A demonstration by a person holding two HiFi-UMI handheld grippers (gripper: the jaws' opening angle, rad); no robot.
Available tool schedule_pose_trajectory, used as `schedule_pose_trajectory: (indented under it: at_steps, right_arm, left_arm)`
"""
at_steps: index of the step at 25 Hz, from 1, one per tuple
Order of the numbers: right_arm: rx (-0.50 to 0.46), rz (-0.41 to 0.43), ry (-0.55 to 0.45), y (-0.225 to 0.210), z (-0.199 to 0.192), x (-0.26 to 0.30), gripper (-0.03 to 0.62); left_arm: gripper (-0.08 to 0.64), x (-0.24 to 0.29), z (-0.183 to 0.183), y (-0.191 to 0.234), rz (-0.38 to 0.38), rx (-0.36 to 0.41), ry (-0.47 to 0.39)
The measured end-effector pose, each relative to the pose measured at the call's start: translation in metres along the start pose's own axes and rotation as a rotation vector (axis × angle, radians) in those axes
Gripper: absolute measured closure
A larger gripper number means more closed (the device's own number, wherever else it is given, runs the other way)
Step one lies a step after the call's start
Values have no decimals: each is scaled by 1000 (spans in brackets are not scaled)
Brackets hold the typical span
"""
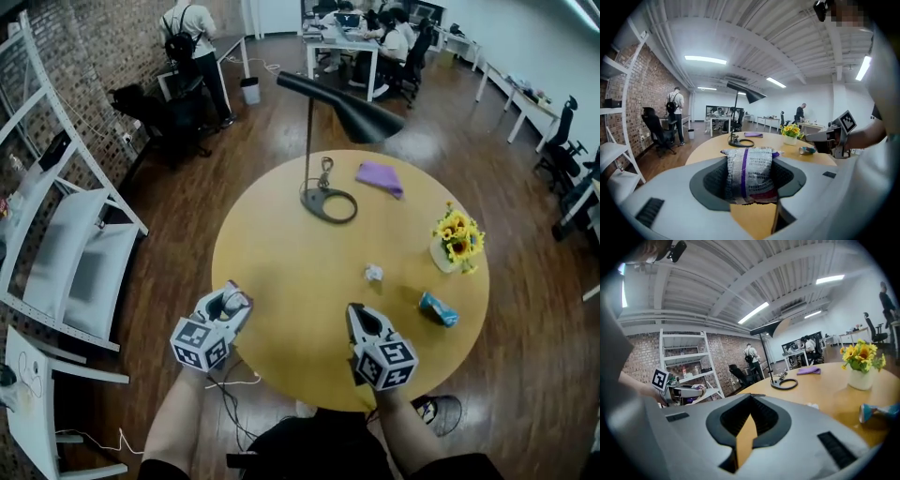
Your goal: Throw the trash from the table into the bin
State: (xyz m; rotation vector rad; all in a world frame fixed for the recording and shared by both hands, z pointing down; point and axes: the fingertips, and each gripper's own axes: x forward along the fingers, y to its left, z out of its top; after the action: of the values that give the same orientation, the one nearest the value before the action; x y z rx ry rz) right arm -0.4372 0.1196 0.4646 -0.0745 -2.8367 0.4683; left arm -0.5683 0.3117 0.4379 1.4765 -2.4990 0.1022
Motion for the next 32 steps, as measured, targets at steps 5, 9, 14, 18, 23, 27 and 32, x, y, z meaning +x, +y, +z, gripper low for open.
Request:
schedule_pose_trajectory:
  at_steps: [5,9,14,18,23,27,32]
  right_arm:
    - [13,-92,-79,-45,11,-49,592]
    - [28,-204,-113,-97,12,-117,592]
    - [22,-360,-158,-170,25,-230,592]
    - [23,-466,-212,-228,37,-309,592]
    - [49,-627,-339,-256,44,-424,592]
    - [104,-761,-366,-267,25,-513,592]
    - [170,-965,-390,-282,-27,-596,592]
  left_arm:
    - [337,40,29,-78,-139,31,-68]
    - [339,68,42,-156,-254,20,-113]
    - [339,120,56,-280,-435,43,-123]
    - [339,151,77,-371,-543,10,-169]
    - [339,159,100,-495,-747,27,-200]
    - [339,149,95,-581,-861,-10,-179]
    - [339,148,61,-681,-1068,23,-128]
